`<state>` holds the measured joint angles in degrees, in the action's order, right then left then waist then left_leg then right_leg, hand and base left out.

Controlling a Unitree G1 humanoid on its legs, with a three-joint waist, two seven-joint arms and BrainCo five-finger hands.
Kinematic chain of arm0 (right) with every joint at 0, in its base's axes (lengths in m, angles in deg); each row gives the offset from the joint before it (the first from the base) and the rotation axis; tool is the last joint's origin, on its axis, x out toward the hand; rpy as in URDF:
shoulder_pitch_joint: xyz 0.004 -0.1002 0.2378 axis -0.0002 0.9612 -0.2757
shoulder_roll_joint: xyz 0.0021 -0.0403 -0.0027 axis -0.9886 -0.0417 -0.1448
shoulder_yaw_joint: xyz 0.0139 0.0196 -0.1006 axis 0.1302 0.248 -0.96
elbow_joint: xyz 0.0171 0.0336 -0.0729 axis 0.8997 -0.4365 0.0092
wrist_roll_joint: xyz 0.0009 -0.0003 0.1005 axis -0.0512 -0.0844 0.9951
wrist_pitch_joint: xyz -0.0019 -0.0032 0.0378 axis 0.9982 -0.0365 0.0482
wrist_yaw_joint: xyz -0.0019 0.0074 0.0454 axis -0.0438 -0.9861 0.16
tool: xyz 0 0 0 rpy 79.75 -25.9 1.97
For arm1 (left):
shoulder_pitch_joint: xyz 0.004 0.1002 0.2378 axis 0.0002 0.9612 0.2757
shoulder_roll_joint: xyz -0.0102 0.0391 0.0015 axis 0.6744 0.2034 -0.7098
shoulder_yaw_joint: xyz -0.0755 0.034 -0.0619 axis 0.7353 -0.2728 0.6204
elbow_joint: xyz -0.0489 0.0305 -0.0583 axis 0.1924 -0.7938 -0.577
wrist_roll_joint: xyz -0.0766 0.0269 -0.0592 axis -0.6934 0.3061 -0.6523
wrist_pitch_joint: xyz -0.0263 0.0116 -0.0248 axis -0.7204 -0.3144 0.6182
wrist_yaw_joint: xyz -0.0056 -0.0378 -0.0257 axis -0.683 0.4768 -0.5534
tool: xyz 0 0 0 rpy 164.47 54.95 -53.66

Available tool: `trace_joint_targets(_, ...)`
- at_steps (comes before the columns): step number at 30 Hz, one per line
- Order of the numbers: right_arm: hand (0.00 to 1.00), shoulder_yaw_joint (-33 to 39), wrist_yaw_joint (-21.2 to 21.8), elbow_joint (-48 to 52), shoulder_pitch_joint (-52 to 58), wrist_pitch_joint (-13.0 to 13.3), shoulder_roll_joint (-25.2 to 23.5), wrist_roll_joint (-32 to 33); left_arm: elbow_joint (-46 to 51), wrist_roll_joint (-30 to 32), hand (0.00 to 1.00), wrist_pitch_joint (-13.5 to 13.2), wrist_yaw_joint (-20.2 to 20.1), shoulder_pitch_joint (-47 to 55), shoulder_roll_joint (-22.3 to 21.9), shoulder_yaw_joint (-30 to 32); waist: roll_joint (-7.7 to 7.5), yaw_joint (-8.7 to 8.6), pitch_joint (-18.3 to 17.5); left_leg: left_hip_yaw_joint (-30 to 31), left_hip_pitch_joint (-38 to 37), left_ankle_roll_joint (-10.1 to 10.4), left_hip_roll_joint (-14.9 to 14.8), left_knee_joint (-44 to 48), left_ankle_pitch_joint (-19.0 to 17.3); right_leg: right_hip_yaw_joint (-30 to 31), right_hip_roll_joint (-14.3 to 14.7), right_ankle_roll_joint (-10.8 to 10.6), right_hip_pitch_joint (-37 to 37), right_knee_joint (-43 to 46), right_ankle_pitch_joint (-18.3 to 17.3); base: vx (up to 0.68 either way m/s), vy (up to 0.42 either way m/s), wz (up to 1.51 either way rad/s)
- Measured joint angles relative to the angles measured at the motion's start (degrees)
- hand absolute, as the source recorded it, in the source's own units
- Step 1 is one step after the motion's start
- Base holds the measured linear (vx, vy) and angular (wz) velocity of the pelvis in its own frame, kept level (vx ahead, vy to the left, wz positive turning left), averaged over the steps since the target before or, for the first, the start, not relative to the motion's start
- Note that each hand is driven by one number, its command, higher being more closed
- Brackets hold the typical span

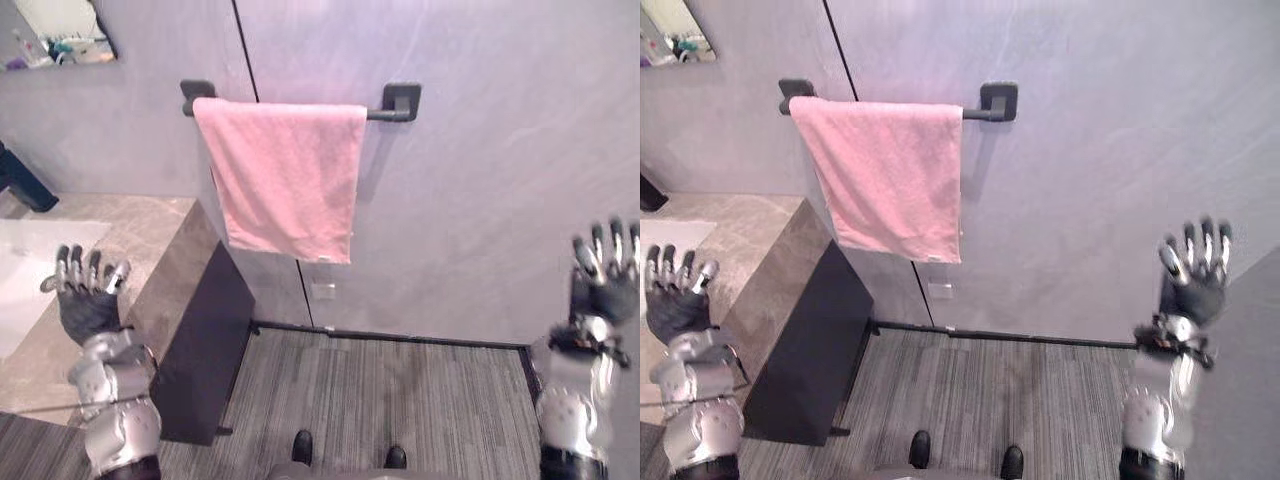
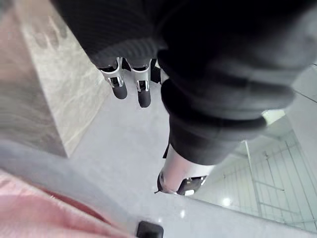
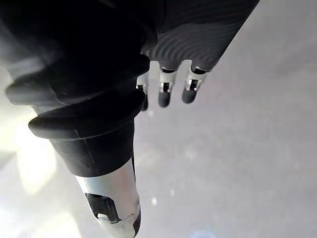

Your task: Organize washtable

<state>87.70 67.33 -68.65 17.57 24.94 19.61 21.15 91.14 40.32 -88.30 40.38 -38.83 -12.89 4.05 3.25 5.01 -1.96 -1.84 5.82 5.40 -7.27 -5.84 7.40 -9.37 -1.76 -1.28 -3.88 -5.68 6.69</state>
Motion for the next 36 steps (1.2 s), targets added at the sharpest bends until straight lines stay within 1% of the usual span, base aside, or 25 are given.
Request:
trace_joint_targets(2,0.0,0.0,-0.59,2.41,4.7,-0.12,-3.15,-1.47,0.63,0.23,0.0,0.43,-0.86,2.9,-2.5,-2.5,0.28,-1.08,-0.73,-0.52,-0.77,0.13,-0.06,0.0,-0.32,0.23,-0.02,-0.28,0.55,-0.02,-0.2,-0.02,0.007,-0.15)
trace_joint_targets(3,0.0,-0.13,-0.77,3.0,7.24,-0.15,-5.41,-2.81,0.63,0.21,0.0,0.89,-1.39,4.67,-4.31,-5.36,0.33,-1.4,-1.42,-1.14,-1.01,0.13,-0.13,0.0,-0.36,0.43,-0.03,-0.34,0.55,-0.12,-0.24,0.0,0.013,-0.28)
trace_joint_targets(6,0.0,-1.29,-2.14,2.88,12.08,-0.74,-9.41,-6.21,-0.05,0.3,0.0,2.28,-2.95,7.36,-8.2,-14.2,0.0,-1.32,-1.6,-3.63,-2.24,0.05,-0.71,0.01,-0.57,1.76,0.23,-0.55,0.69,-0.1,-0.36,-0.03,0.008,-0.35)
trace_joint_targets(7,0.0,-2.87,-2.3,2.18,13.66,-0.95,-10.29,-7.62,-1.16,0.62,0.0,3.01,-3.43,8.24,-9.03,-18.62,-0.09,-2.0,-1.55,-4.29,-2.43,0.04,-0.88,0.02,-0.57,1.79,0.29,-0.66,0.68,-0.02,-0.36,-0.05,-0.003,-0.19)
trace_joint_targets(9,0.0,-5.42,-2.41,-0.88,14.6,-1.04,-10.7,-9.15,-4.22,1.5,0.0,3.76,-4.5,8.54,-9.93,-23.24,-0.13,-3.22,-1.55,-5.97,-2.65,0.03,-1.36,0.02,-0.55,1.87,0.38,-0.88,0.76,-0.01,-0.4,-0.05,-0.011,-0.08)
trace_joint_targets(10,0.0,-7.38,-2.37,-3.52,15.1,-1.11,-10.83,-9.22,-6.76,3.89,0.0,4.26,-5.24,8.63,-10.67,-25.25,-0.3,-3.65,-1.35,-7.01,-2.79,0.03,-1.75,0.02,-0.55,2.14,0.54,-1.52,0.75,-0.02,-0.83,-0.04,-0.021,-0.07)
trace_joint_targets(14,0.0,-14.15,-1.17,-8.4,17.89,-2.78,-11.24,-9.94,-15.3,4.61,0.0,5.51,-6.27,8.89,-11.64,-28.32,0.41,-4.03,-0.46,-9.81,-3.88,0.04,-2.21,0.02,-0.57,3.98,0.76,-2.19,0.73,-0.19,-1.25,-0.03,-0.012,-0.25)
trace_joint_targets(16,0.0,-16.04,-0.5,-9.62,17.7,-3.46,-11.16,-11.12,-16.48,4.66,0.0,5.72,-6.72,8.89,-11.62,-28.36,0.7,-4.07,1.23,-11.18,-4.21,0.14,-2.52,0.02,-0.64,5.57,1.09,-3.71,0.29,-0.23,-2.15,-0.06,-0.011,-0.44)
trace_joint_targets(17,0.0,-17.45,-0.47,-10.18,17.17,-3.8,-10.67,-11.93,-16.66,4.67,0.0,5.69,-6.73,8.93,-11.97,-28.43,2.44,-3.38,2.1,-12.4,-3.22,0.09,-4.32,0.04,-1.12,6.73,2.38,-5.42,-1.04,0.8,-3.24,-0.12,-0.092,-0.65)
trace_joint_targets(18,0.0,-18.77,-0.51,-11.31,15.55,-3.79,-10.14,-12.07,-16.69,4.73,0.0,5.68,-6.77,8.66,-12.13,-28.62,3.01,-2.59,3.47,-13.35,-2.05,0.25,-6.34,1.36,-1.09,7.86,3.88,-2.88,-5.44,11.23,-4.68,-0.18,-0.137,-0.51)
trace_joint_targets(19,0.0,-20.28,-0.49,-12.33,14.38,-3.91,-9.89,-12.5,-16.14,4.73,0.0,5.44,-6.76,7.96,-11.33,-28.58,1.62,-2.97,5.72,-13.81,-0.42,0.41,-6.69,3.69,-1.2,10.62,4.26,-2.21,-7.92,23.29,-8.7,-0.16,-0.218,-0.09)
trace_joint_targets(20,0.0,-22.06,-0.54,-12.98,13.71,-3.93,-10.0,-13.2,-16.36,5.29,0.0,5.29,-6.64,7.7,-9.85,-28.37,-1.93,-3.05,6.38,-13.68,0.7,0.66,-4.52,4.94,-1.02,14.03,3.02,-2.17,-7.68,23.55,-15.06,-0.09,-0.149,0.17)
trace_joint_targets(21,0.0,-22.42,-0.61,-14.05,12.48,-3.97,-9.62,-13.68,-16.85,5.37,0.0,5.57,-6.35,7.54,-9.94,-28.38,-2.22,-2.89,6.87,-13.23,1.08,0.74,-4.26,5.21,-0.78,13.79,2.93,-3.19,-8.24,23.06,-15.48,-0.04,-0.091,0.26)
trace_joint_targets(22,0.0,-22.38,-1.04,-14.39,11.36,-3.86,-9.17,-13.73,-16.78,5.96,0.0,5.67,-6.45,7.72,-10.24,-29.2,-2.57,-2.66,6.98,-13.04,4.23,-0.6,-3.74,11.39,-1.39,12.37,2.45,-5.68,-7.17,18.45,-14.44,0.02,0.015,0.18)
trace_joint_targets(23,0.0,-22.53,-1.11,-13.79,11.12,-3.63,-8.99,-13.78,-16.3,6.04,0.0,5.59,-6.54,7.76,-11.32,-29.56,-0.97,-2.39,6.86,-13.29,5.44,-2.69,-4.54,12.36,-3.21,12.45,3.12,-4.26,-7.8,21.9,-15.07,0.04,0.003,0.62)
trace_joint_targets(24,0.0,-24.62,-1.0,-13.55,10.77,-2.79,-9.25,-14.16,-14.94,6.38,0.0,5.04,-6.57,7.81,-11.22,-30.53,-3.22,-2.75,7.1,-11.96,5.99,-2.47,-2.54,12.48,-4.06,14.07,1.39,-3.33,-9.67,35.89,-19.62,0.07,-0.042,0.77)
trace_joint_targets(25,0.0,-25.9,-0.99,-14.3,10.62,-2.76,-9.11,-14.18,-14.92,6.4,0.0,5.04,-6.5,6.78,-11.13,-30.54,-4.92,-2.59,6.97,-11.08,6.51,-2.39,-1.06,13.08,-4.08,16.18,0.52,-3.59,-8.84,36.25,-22.5,0.04,-0.108,0.87)
trace_joint_targets(26,0.0,-26.6,-0.82,-14.57,10.65,-2.94,-8.95,-14.19,-14.92,6.45,0.0,5.04,-6.37,6.32,-11.11,-30.57,-5.13,-2.3,7.01,-10.26,6.8,-2.35,-0.63,13.36,-4.05,16.77,0.6,-3.37,-7.95,34.92,-23.21,0.0,-0.101,0.63)
trace_joint_targets(27,0.0,-28.67,-0.72,-14.46,9.66,-2.94,-8.69,-14.25,-14.42,6.45,0.0,4.78,-6.24,6.37,-11.55,-30.63,-4.14,-1.26,6.75,-8.75,7.26,-2.12,-0.75,12.81,-3.82,16.74,1.15,-2.34,-5.46,30.37,-23.85,-0.04,-0.083,0.49)
trace_joint_targets(28,0.0,-30.06,-0.71,-14.49,8.83,-2.92,-8.08,-14.24,-14.14,6.42,0.0,4.26,-5.68,6.37,-12.08,-30.88,-3.16,-0.72,6.81,-7.52,7.87,-1.84,-1.21,12.72,-3.54,15.92,1.92,-1.71,-5.0,29.03,-23.59,-0.03,-0.03,0.48)
trace_joint_targets(29,0.0,-30.45,-0.73,-14.48,8.4,-2.9,-7.48,-14.23,-14.13,6.36,0.0,4.05,-5.38,6.41,-12.15,-30.98,-2.65,-0.48,6.73,-6.71,8.38,-1.91,-1.38,12.94,-2.92,15.11,2.15,-1.57,-4.84,28.85,-23.51,-0.05,-0.055,0.63)
trace_joint_targets(30,0.0,-31.91,-0.74,-14.47,8.26,-2.75,-7.18,-14.22,-14.18,6.28,0.0,4.03,-5.29,6.55,-12.14,-30.96,-2.07,-0.61,6.44,-4.71,9.46,-1.89,-1.43,13.57,-2.59,12.84,2.35,-0.56,-4.26,28.11,-22.95,-0.06,-0.068,0.71)
trace_joint_targets(32,0.0,-32.82,-0.72,-14.47,7.76,-2.32,-6.17,-14.38,-14.2,5.86,0.0,3.84,-4.94,7.19,-12.14,-30.51,-1.83,0.62,6.41,-2.33,11.04,-0.9,-1.73,14.18,-1.79,10.6,3.47,0.0,-4.36,27.91,-22.88,-0.03,-0.106,0.63)
trace_joint_targets(34,0.0,-33.75,-0.94,-14.47,7.48,-2.31,-5.77,-15.66,-14.19,5.76,0.0,3.63,-3.92,7.9,-12.2,-30.01,-1.63,0.49,6.82,-0.05,12.11,-0.23,-1.47,14.64,-0.49,8.43,3.88,0.62,-4.33,28.71,-23.18,-0.01,-0.1,0.62)
trace_joint_targets(36,0.0,-34.29,-0.91,-14.47,7.52,-2.31,-4.25,-17.77,-14.21,4.37,0.0,3.65,-3.67,9.42,-12.18,-29.69,-1.59,0.52,6.86,2.48,12.35,-0.03,-0.73,14.33,0.51,5.75,3.77,2.31,-4.12,30.13,-24.22,-0.06,-0.112,0.74)
